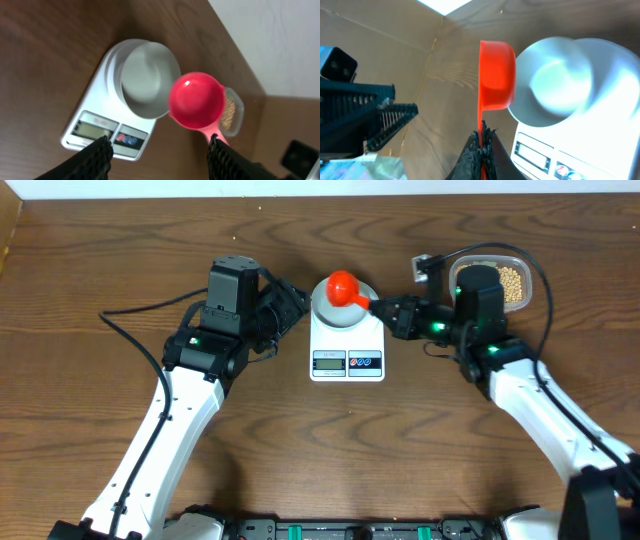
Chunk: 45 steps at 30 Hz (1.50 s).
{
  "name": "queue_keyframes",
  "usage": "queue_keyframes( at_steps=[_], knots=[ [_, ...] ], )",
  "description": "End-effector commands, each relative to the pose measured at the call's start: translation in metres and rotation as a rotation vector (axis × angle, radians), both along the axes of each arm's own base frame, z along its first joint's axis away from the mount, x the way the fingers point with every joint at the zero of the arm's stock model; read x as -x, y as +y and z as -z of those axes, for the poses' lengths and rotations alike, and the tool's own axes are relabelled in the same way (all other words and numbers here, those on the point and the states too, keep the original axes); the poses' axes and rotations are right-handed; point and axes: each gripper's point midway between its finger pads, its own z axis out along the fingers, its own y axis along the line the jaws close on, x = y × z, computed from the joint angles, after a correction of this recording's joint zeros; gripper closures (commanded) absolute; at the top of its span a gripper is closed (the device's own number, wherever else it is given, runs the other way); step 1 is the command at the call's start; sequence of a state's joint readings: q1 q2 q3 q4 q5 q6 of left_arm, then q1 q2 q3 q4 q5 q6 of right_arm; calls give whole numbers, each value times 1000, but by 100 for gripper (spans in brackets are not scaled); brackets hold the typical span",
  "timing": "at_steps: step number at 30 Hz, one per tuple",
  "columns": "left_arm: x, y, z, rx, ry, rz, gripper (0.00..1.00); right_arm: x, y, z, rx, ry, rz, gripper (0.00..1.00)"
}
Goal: Scoop item into bowl and weigh 50g on scale
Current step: 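Carry the red scoop with the right gripper toward the chickpea tub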
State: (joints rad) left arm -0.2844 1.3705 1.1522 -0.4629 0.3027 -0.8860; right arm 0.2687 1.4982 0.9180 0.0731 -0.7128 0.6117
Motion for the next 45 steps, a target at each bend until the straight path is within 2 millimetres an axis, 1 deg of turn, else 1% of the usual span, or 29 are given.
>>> queue_keyframes(
  at_steps=[1, 2, 4, 5, 6, 7, 10, 11, 13, 14, 18, 19, 20, 22, 23, 24, 25, 29, 31, 33, 35, 37, 42, 45],
  knots=[
    [3, 0, -7, -164, -138, 190, 37, -2, -21, -46, 40, -158, 14, 99],
    [3, 0, -6, -182, -150, 211, 37, -1, -25, -49, 46, -164, 21, 99],
    [9, -2, -7, -248, -188, 294, 37, 2, -53, -62, 82, -179, 71, 99],
    [12, -4, -8, -265, -199, 321, 37, 2, -61, -64, 92, -181, 85, 99],
    [16, -7, -8, -288, -215, 358, 38, 3, -71, -67, 106, -182, 103, 99],
    [25, -15, -9, -316, -233, 418, 41, 6, -87, -69, 127, -177, 133, 99],
    [39, -30, -2, -337, -211, 477, 43, 8, -114, -69, 165, -162, 201, 99],
    [46, -36, 3, -347, -192, 499, 45, 10, -124, -67, 182, -152, 228, 99],
    [58, -49, 11, -352, -164, 553, 45, 14, -139, -64, 210, -132, 265, 99],
    [67, -60, 18, -352, -143, 590, 45, 17, -146, -61, 226, -122, 279, 99],
    [85, -90, 41, -350, -83, 672, 45, 27, -157, -52, 267, -87, 283, 99],
    [87, -96, 50, -359, -60, 676, 45, 29, -159, -47, 278, -63, 292, 99],
    [87, -99, 55, -364, -47, 674, 45, 30, -160, -45, 287, -57, 293, 99],
    [89, -110, 74, -377, -5, 682, 45, 33, -161, -40, 305, -43, 286, 99],
    [92, -119, 90, -390, 21, 711, 45, 34, -161, -38, 311, -35, 285, 99],
    [93, -122, 95, -394, 30, 721, 45, 35, -161, -38, 312, -34, 284, 99],
    [95, -128, 107, -404, 50, 739, 44, 35, -162, -37, 314, -31, 285, 99],
    [97, -143, 138, -443, 58, 817, 44, 34, -166, -36, 334, -31, 302, 99],
    [94, -144, 149, -482, 52, 831, 44, 33, -167, -35, 342, -31, 310, 99],
    [87, -138, 159, -553, 49, 803, 41, 32, -167, -36, 342, -35, 311, 99],
    [80, -131, 166, -621, 36, 783, 41, 32, -167, -36, 342, -35, 311, 99],
    [74, -129, 170, -659, 19, 784, 41, 32, -167, -36, 342, -34, 310, 99],
    [64, -136, 186, -674, -10, 801, 41, 31, -171, -34, 358, -32, 328, 99],
    [61, -139, 192, -675, -18, 804, 41, 31, -171, -34, 359, -32, 330, 99]
  ],
)
